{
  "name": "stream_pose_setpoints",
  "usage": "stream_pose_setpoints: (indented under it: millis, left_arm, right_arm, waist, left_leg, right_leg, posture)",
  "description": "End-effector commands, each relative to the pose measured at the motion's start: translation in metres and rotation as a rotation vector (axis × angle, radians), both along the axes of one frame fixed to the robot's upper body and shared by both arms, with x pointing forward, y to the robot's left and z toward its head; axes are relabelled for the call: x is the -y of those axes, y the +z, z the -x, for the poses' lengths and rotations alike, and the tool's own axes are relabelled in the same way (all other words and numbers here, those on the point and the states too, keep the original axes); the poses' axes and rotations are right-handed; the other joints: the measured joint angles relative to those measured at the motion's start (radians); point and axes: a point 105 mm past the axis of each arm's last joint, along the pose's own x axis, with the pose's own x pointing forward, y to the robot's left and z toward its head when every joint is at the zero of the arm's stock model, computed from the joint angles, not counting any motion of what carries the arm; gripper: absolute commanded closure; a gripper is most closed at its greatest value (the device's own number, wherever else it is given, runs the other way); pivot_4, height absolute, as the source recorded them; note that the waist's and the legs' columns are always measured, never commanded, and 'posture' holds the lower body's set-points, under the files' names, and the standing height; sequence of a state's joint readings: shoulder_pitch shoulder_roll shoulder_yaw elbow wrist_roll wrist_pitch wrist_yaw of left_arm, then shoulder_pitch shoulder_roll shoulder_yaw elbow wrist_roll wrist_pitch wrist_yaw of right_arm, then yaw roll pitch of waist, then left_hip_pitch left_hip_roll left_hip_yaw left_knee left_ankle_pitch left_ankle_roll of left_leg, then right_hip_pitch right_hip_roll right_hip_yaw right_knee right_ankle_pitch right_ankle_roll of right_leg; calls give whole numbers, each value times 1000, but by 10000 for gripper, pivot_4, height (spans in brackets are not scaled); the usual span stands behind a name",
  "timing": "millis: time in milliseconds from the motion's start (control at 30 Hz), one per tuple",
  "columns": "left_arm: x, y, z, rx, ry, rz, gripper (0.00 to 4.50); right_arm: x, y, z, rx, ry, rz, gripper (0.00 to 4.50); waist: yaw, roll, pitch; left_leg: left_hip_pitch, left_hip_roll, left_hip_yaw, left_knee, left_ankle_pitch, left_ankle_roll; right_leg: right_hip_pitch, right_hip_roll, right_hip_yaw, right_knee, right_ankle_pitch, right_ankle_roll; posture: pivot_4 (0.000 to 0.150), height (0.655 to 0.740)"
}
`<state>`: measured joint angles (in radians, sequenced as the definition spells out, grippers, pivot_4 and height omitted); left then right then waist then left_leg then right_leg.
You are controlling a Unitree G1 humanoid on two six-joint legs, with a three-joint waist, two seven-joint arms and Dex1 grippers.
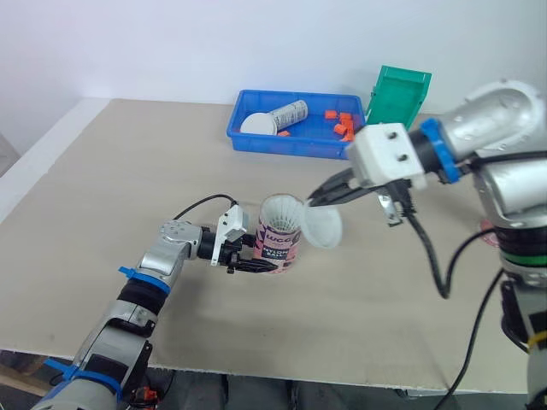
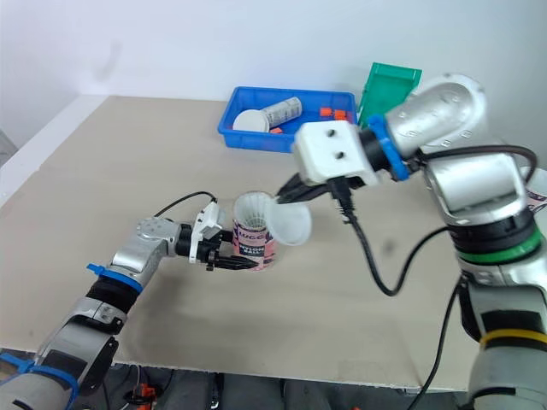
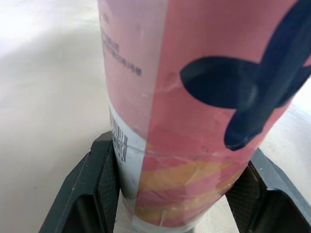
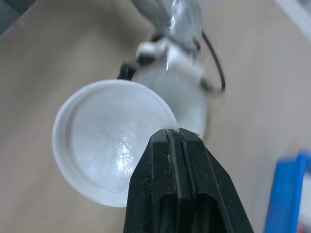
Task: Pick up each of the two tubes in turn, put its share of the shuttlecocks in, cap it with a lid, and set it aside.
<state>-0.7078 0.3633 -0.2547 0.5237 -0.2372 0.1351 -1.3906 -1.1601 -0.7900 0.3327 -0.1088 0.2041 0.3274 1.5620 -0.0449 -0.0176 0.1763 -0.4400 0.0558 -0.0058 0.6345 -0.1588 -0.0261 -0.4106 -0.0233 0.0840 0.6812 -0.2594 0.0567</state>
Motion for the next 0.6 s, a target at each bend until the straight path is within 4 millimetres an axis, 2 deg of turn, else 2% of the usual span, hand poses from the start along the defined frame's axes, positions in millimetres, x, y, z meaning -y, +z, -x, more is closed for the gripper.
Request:
stream_pose_setpoints:
  millis: [33, 333, 600]
  left_arm:
    - [-17, -19, -1, -31, 10, -153, 18728]
    - [-25, -22, 1, 20, 5, -211, 18728]
    - [-26, -21, 2, 8, 27, -180, 18728]
  right_arm:
    - [-14, 4, -11, 59, 52, 67, 44250]
    - [-35, 9, -22, 118, 141, 113, 44250]
    - [-32, 17, -9, 136, 198, 123, 44250]
  waist:
    - [-2, 0, 0]
    - [-4, 0, 0]
    - [-4, 0, 0]
  left_leg:
    - [0, 0, 0, 0, 0, 0]
    - [2, 6, -1, -7, 0, 0]
    - [3, 8, -2, -7, 0, 0]
  right_leg:
    - [0, 1, 0, 0, 0, 0]
    - [-2, 7, 0, 2, 1, -1]
    - [-2, 11, 0, 2, 0, -5]
  posture:
    - [1500, 7079]
    - [1500, 7079]
    - [1500, 7079]
